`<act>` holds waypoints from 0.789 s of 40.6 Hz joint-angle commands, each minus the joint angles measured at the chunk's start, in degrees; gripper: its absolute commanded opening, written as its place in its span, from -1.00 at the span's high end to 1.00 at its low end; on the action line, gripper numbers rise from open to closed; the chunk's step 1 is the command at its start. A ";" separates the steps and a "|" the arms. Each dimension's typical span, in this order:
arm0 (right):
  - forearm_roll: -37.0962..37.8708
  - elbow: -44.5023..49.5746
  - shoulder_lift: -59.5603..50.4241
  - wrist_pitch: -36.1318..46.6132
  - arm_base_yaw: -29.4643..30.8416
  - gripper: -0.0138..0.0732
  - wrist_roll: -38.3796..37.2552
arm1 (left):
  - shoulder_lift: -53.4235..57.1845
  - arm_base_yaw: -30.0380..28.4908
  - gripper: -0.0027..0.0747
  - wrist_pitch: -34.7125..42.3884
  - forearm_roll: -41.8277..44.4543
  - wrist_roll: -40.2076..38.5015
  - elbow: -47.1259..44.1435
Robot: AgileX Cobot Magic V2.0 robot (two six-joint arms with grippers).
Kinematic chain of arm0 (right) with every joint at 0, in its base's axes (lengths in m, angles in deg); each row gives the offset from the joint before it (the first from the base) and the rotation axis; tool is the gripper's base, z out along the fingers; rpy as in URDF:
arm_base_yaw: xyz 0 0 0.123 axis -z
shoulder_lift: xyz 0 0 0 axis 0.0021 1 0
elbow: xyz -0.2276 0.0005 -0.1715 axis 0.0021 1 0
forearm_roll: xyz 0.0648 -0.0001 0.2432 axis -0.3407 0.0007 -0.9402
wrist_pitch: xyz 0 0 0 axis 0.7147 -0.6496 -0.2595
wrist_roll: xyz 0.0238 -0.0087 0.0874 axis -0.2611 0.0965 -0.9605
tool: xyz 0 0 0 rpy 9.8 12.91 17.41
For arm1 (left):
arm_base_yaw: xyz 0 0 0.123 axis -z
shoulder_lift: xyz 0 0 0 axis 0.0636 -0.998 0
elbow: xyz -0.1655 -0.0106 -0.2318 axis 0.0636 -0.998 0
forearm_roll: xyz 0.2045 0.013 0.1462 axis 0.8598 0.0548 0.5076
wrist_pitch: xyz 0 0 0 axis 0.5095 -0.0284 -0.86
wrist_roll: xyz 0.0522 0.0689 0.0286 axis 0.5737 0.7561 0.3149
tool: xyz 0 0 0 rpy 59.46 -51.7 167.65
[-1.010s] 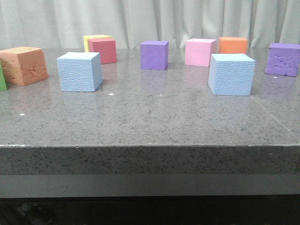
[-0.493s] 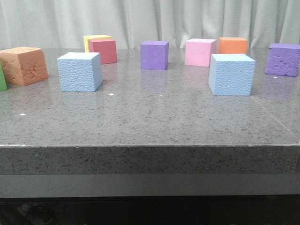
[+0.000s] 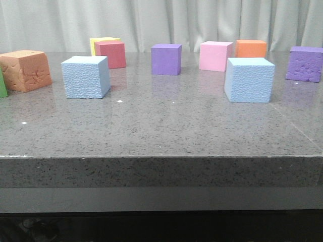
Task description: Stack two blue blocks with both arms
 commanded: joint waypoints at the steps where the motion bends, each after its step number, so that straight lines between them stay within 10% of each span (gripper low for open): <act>1: -0.53 -2.47 0.38 2.61 0.42 -0.66 0.52 | -1.28 -0.07 -0.40 4.35 0.16 -0.28 1.59; 18: -7.23 -15.65 13.95 -4.00 -12.55 -0.77 8.51 | -6.94 7.14 -0.29 0.96 -3.76 5.52 6.14; 32: 0.00 -32.18 35.79 -7.13 -18.51 -0.77 -8.94 | -7.60 10.45 -0.29 2.09 -3.08 5.61 6.14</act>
